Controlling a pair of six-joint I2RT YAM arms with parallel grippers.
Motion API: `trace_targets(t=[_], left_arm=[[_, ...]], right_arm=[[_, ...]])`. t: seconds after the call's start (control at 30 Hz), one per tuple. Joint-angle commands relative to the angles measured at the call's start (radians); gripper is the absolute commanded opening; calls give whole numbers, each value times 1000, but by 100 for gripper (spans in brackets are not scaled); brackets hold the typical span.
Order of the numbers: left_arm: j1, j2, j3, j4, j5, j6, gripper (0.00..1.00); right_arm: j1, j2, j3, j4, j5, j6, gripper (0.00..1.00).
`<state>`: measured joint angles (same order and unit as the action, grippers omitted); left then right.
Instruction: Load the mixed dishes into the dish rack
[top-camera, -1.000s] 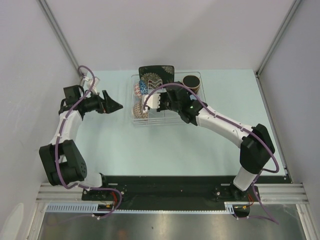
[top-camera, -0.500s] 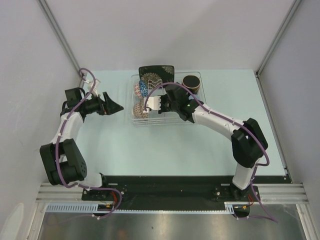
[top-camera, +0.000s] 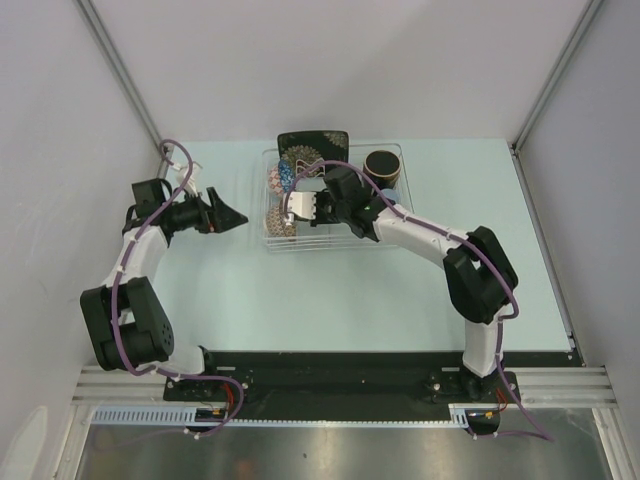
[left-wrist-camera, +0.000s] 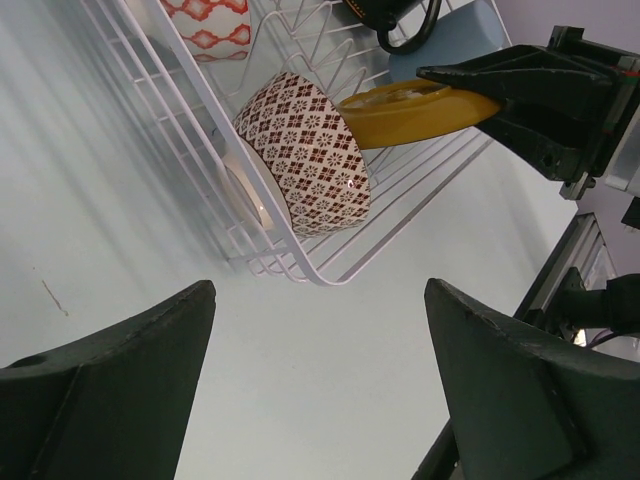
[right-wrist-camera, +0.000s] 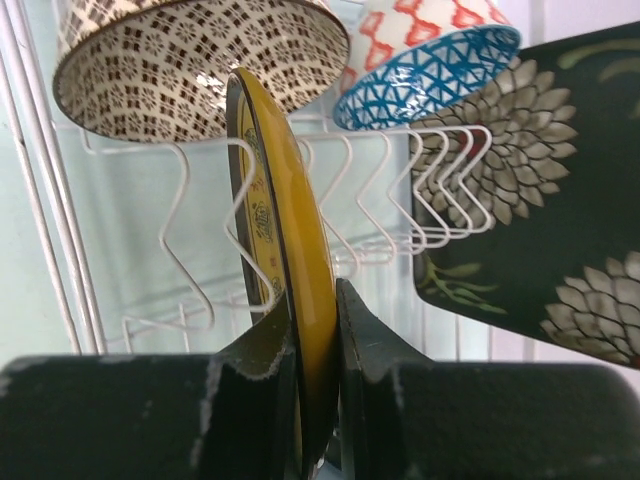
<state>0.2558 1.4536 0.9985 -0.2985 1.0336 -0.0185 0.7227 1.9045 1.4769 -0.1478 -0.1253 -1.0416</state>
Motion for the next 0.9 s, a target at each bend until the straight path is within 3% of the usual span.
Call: trace_targets(t=[0.0,0.33,0.47,0.87], left_arm=[[10,-10,-11,13,46,15,91],[11,-13,-11,2,49,42,91],[10,-15,-3,-5,56,48,91],[10,-30,2,-25,57,57,91]], right_arm=[[0,27,65,70,-22,35,0],[-2,28,56,110,12,127,2],[-8,8,28,116,-2,161,22],[-9,-5,-3,102,3,176,37]])
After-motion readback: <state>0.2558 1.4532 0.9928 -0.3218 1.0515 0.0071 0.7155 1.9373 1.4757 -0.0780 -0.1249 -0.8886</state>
